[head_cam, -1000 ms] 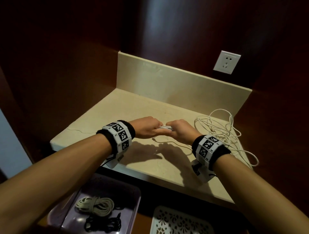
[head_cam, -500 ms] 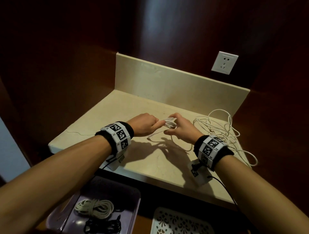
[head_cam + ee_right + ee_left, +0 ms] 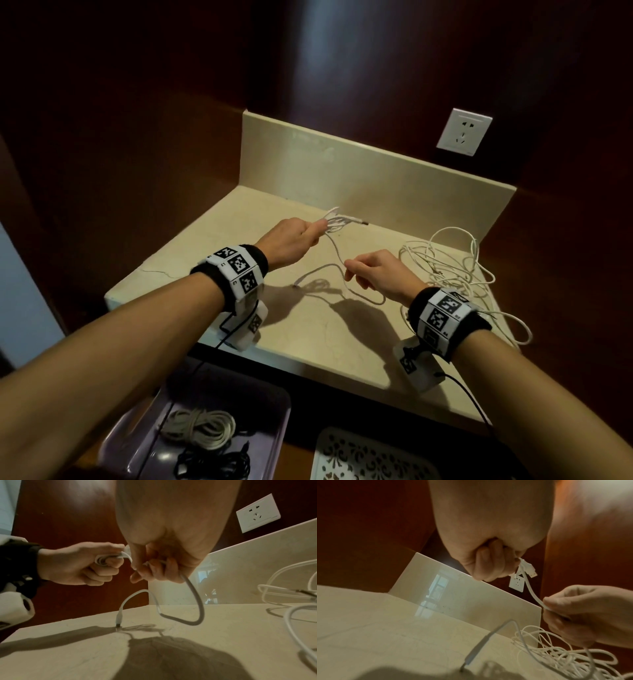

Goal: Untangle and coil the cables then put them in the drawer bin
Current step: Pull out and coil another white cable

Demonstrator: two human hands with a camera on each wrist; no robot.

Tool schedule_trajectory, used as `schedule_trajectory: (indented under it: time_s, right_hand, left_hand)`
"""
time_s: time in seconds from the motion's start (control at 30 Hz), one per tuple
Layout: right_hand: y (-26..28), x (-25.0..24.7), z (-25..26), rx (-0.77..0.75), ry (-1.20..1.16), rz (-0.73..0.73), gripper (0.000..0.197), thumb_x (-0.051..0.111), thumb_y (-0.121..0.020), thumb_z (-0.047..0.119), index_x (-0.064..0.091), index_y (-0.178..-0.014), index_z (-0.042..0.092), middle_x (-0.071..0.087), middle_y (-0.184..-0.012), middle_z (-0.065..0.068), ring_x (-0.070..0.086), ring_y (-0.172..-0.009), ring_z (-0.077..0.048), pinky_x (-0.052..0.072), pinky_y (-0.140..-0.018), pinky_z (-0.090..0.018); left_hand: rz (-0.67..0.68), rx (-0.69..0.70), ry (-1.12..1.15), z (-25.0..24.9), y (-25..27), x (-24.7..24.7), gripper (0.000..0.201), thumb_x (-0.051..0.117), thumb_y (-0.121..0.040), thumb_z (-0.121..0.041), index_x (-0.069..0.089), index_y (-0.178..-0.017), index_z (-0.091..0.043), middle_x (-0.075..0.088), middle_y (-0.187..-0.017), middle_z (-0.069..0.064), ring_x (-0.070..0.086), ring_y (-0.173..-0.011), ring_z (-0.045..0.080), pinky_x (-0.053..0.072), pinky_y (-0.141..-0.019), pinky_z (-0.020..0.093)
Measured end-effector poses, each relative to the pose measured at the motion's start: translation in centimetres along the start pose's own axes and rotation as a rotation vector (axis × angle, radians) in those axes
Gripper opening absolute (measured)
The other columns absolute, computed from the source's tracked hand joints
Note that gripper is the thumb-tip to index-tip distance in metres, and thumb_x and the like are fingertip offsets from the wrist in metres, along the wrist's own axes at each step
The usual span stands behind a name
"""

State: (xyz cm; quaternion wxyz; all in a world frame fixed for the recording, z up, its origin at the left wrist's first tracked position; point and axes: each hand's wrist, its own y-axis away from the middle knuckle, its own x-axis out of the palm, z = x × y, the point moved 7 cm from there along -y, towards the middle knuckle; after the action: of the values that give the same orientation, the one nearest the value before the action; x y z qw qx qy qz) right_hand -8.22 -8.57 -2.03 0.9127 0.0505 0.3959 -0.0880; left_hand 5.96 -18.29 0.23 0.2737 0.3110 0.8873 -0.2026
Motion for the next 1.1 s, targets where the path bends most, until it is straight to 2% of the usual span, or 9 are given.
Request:
schedule_trajectory:
  time_s: [0.13,0.23,0.33,0.47,0.63,0.73,0.83,0.97,1.1]
  right_hand:
    - [-0.4,-0.2,-0.5,0.040,0.093,0.051,0.042,0.058,-0.092,0.048,0.063,-0.067,0.015,0.043,-0.048,0.009,0.035,-0.048,-0.012,0.031,-0.054,-0.027]
    - [-0.5,-1.0,-1.4,0.053,0.081,0.073,0.042,0.063,-0.088,0.049,0.059,-0.060,0.018,0.042,-0.048,0.010,0.034,-0.050,-0.013,0.029,-0.058,-0.029]
    - [-0.3,-1.4,-1.4,0.050,0.046,0.145,0.037,0.064,-0.088,0.043,0.063,-0.069,0.012,0.045,-0.056,0.000,0.036,-0.054,-0.015,0.030,-0.059,-0.030]
    - [-0.4,-1.7,-1.3,0.045,0.089,0.178,0.035,0.061,-0.092,0.035,0.065,-0.079,0.004,0.049,-0.059,-0.003,0.040,-0.053,-0.012,0.034,-0.062,-0.028]
    - [-0.6,-2.2,-1.2,0.071,0.083,0.149,0.032,0.055,-0.096,0.008,0.060,-0.064,0.010,0.050,-0.052,0.002,0.044,-0.049,-0.007,0.039,-0.063,-0.027]
    - [-0.7,-2.6,-0.8,0.066,0.081,0.159,0.034,0.060,-0.094,0.026,0.064,-0.073,-0.001,0.052,-0.056,-0.002,0.044,-0.055,-0.015,0.037,-0.062,-0.029]
    - [-1.1,-2.8,-0.6,0.080,0.073,0.146,0.039,0.067,-0.086,0.044,0.062,-0.066,0.011,0.051,-0.057,-0.003,0.042,-0.060,-0.022,0.034,-0.066,-0.035]
    - [-1.1,-2.9,0.9,0.068,0.040,0.102,0.035,0.060,-0.095,0.034,0.060,-0.067,0.013,0.049,-0.058,-0.006,0.041,-0.057,-0.019,0.035,-0.062,-0.032]
    - [-0.7,-2.7,3.0,0.007,0.021,0.062,0.026,0.050,-0.100,0.019,0.066,-0.083,0.009,0.048,-0.061,-0.001,0.042,-0.055,-0.014,0.036,-0.059,-0.025]
  left_hand:
    - [0.162,-0.069,0.212,-0.1,0.8,0.7,0.053,0.039,-0.098,-0.055,0.051,-0.061,-0.018,0.037,-0.050,-0.004,0.024,-0.043,0.013,0.021,-0.042,0.024]
    - [0.291,-0.082,0.199,0.3,1.6,1.2,0.052,0.044,-0.097,-0.052,0.051,-0.059,-0.017,0.034,-0.048,-0.003,0.021,-0.040,0.013,0.019,-0.039,0.023]
    - [0.380,-0.096,0.142,0.4,2.3,1.6,0.054,0.046,-0.095,-0.055,0.049,-0.056,-0.017,0.035,-0.047,-0.002,0.022,-0.039,0.013,0.020,-0.038,0.022]
    - [0.408,-0.075,0.104,-0.5,2.6,2.1,0.059,0.040,-0.092,-0.063,0.045,-0.054,-0.018,0.035,-0.043,-0.006,0.023,-0.038,0.013,0.022,-0.040,0.023]
    - [0.407,-0.029,0.048,-1.7,2.7,2.5,0.065,0.028,-0.095,-0.064,0.045,-0.052,-0.017,0.035,-0.041,-0.007,0.026,-0.037,0.012,0.026,-0.043,0.024]
    - [0.425,-0.009,-0.007,-2.0,2.9,2.8,0.067,0.022,-0.098,-0.060,0.045,-0.053,-0.017,0.035,-0.039,-0.011,0.027,-0.036,0.009,0.028,-0.047,0.024]
    - [0.425,0.017,-0.183,-2.0,2.9,3.2,0.061,0.026,-0.103,-0.049,0.048,-0.056,-0.016,0.045,-0.049,-0.007,0.037,-0.044,0.008,0.032,-0.055,0.026]
    - [0.378,-0.016,-0.368,-0.9,2.1,3.4,0.047,0.033,-0.101,-0.029,0.061,-0.068,-0.012,0.064,-0.079,0.011,0.052,-0.066,0.024,0.044,-0.072,0.036]
    - [0.269,-0.072,-0.513,0.4,1.3,3.1,0.039,0.034,-0.099,-0.030,0.065,-0.081,-0.016,0.063,-0.088,0.010,0.054,-0.077,0.027,0.039,-0.067,0.032]
